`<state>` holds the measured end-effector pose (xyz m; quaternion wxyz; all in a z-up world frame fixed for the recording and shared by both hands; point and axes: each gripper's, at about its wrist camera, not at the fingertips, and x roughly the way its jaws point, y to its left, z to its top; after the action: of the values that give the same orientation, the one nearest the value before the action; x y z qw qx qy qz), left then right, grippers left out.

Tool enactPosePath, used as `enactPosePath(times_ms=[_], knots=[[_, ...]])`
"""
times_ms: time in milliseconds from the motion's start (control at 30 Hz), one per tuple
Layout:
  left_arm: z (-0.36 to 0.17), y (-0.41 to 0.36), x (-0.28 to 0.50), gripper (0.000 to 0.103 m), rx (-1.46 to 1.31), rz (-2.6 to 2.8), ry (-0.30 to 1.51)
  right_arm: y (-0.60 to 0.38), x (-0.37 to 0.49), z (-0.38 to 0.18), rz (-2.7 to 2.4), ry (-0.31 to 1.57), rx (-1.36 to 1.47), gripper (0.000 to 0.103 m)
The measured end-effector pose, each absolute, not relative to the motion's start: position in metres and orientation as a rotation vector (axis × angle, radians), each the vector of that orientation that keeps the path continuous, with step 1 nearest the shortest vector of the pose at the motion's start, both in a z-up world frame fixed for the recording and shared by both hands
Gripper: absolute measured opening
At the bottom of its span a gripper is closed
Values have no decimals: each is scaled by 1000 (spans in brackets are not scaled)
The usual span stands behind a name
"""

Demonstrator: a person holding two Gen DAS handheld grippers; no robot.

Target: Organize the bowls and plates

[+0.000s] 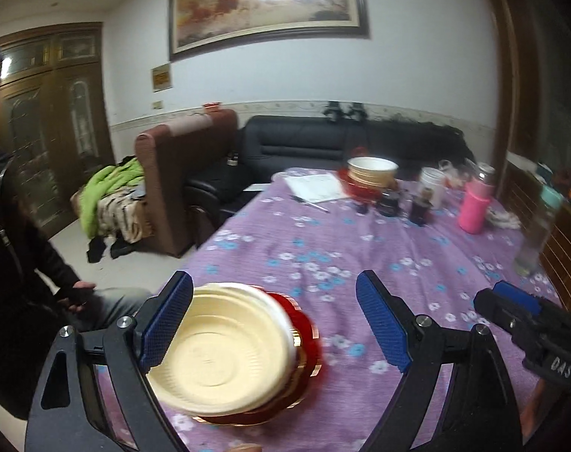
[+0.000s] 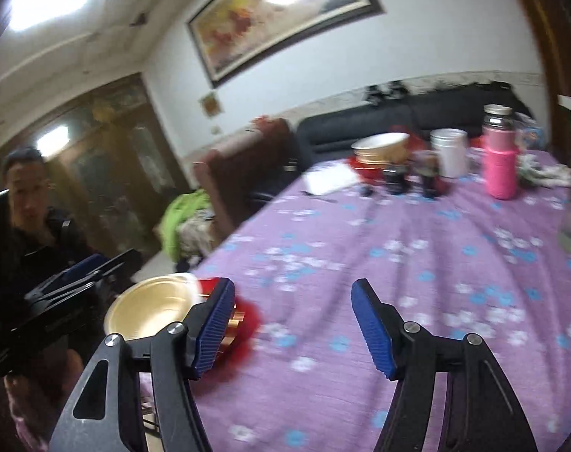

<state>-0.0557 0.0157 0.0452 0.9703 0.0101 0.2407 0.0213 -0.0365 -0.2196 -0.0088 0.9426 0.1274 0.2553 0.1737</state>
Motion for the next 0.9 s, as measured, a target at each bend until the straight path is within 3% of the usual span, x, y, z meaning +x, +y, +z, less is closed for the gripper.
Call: enactPosePath(times_ms=[433,900], knots=[[30,63,-55,89,-50,136,486,-125,-46,-10,515,533,164,66],[13,75,-42,89,-66,151,532,-104,-42,-28,533,563,140,66]])
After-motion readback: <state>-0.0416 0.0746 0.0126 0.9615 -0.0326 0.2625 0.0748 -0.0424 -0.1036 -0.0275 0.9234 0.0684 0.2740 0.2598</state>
